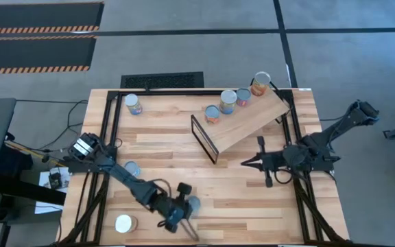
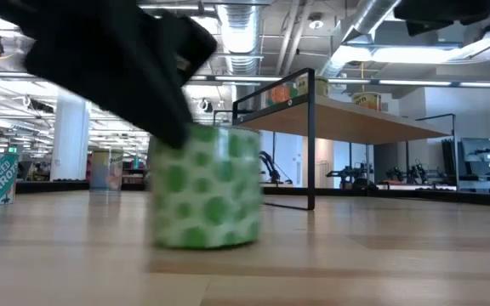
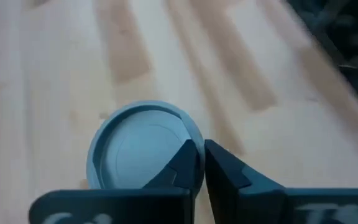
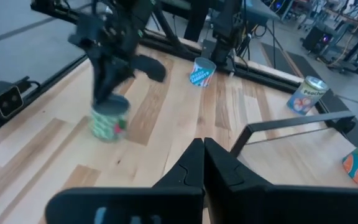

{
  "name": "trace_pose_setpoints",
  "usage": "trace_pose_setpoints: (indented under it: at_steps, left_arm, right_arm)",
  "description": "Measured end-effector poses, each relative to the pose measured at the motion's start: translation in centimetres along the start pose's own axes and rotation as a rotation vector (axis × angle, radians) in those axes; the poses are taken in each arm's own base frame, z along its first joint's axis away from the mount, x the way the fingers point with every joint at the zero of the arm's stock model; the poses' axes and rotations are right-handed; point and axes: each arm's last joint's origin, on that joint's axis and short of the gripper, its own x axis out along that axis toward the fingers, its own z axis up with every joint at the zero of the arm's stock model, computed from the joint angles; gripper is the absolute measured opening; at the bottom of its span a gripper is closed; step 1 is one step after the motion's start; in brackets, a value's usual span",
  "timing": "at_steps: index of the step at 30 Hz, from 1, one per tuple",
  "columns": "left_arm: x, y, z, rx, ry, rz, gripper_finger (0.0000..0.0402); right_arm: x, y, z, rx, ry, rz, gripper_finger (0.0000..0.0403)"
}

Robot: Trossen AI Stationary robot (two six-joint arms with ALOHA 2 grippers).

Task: Pick and place cans onto a shelf
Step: Put the canned peas on the shelf

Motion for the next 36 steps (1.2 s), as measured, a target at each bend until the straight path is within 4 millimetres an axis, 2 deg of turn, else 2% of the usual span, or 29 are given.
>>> trace_pose_setpoints:
  at_steps: [7,10,15,25,33,36]
  left_arm:
    - [1.1,4.8,1.3,-0.038,-0.089,-0.006,0.0003]
    - [1.5,6.8,2.0,-0.086,-0.165,-0.042,0.0002]
    - [2.4,8.8,1.7,-0.129,-0.168,-0.033,0.0002]
    - [2.9,8.7,1.4,-0.115,-0.155,-0.081,0.0004]
    - [3.0,8.8,1.3,-0.118,-0.153,-0.074,0.0006]
    - [3.0,8.8,1.3,-0.117,-0.154,-0.080,0.0021]
  right_arm:
    - [-0.4,1.0,0.1,-0.009,-0.006,0.013,0.0014]
    - [0.2,1.7,-0.3,-0.003,0.028,0.033,0.0015]
    - [1.6,3.0,-1.2,0.003,0.095,0.057,0.0020]
    - [5.0,5.1,-2.9,0.091,0.167,0.052,0.0057]
    - [7.9,6.5,-3.0,0.073,0.213,0.042,0.0124]
    - [9.0,7.0,-3.1,0.062,0.238,0.036,0.0158]
